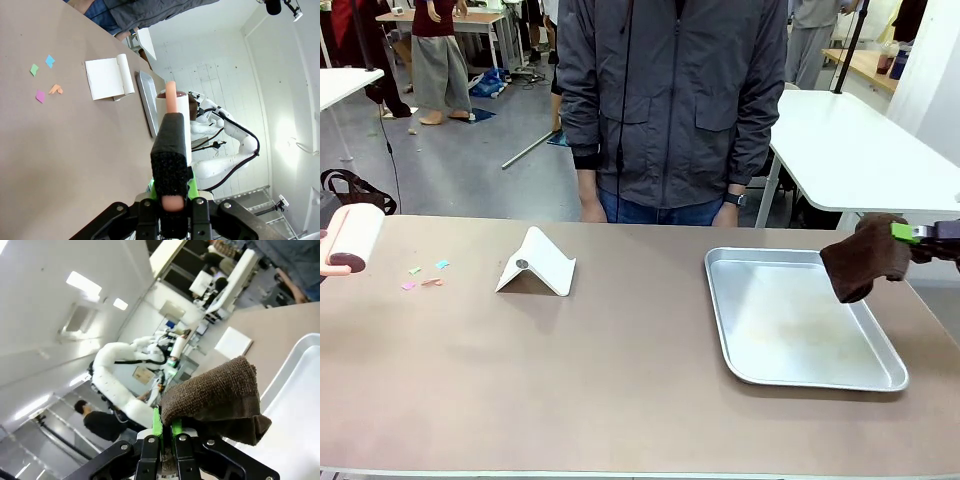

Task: Clean the surface of the table.
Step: If a person points to the right, clean the right side of the table with your right hand, and if they point to the left, clean the left side with your left hand, then clean the area not pointed to by the person.

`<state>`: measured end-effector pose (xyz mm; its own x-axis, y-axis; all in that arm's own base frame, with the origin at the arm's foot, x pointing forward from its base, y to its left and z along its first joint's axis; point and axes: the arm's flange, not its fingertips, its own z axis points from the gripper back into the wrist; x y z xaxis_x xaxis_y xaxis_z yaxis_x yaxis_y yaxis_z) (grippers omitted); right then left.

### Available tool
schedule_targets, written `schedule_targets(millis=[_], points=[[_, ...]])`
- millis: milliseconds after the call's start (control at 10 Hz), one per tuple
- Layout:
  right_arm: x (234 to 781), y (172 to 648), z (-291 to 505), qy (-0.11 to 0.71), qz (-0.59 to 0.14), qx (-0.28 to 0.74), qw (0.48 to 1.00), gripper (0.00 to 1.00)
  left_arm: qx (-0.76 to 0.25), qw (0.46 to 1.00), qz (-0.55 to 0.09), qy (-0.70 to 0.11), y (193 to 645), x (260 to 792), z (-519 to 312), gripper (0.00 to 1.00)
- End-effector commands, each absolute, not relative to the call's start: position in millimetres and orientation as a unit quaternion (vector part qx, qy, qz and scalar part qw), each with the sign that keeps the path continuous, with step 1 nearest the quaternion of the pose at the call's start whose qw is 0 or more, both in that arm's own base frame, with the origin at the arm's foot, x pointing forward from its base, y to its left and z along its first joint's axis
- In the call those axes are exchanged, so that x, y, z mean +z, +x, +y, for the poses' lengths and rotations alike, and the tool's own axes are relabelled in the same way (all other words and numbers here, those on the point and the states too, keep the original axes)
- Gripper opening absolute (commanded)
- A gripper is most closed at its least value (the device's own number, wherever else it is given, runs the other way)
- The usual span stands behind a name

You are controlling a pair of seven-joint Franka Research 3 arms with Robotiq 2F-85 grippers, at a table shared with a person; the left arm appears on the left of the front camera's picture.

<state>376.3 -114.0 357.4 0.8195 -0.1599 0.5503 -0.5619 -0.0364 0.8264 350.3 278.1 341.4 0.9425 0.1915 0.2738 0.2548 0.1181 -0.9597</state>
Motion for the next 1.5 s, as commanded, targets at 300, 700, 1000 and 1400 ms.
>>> schedule_targets(millis=[300, 700, 1000, 1400], points=[[362, 370, -117, 0.703, -0.249, 0.164, 0.646, 0.08, -0.025, 0.728, -0.17, -0.664, 348, 345, 274, 0.0], [362, 370, -117, 0.703, -0.249, 0.164, 0.646, 0.08, -0.025, 0.728, -0.17, -0.664, 348, 345, 274, 0.0], [362, 370, -117, 0.703, -0.249, 0.164, 0.646, 0.08, -0.025, 0.728, -0.17, -0.664, 348, 345, 274, 0.0], [362, 370, -117, 0.703, -0.249, 0.164, 0.646, 0.08, -0.025, 0.728, -0.17, -0.664, 348, 345, 274, 0.0]])
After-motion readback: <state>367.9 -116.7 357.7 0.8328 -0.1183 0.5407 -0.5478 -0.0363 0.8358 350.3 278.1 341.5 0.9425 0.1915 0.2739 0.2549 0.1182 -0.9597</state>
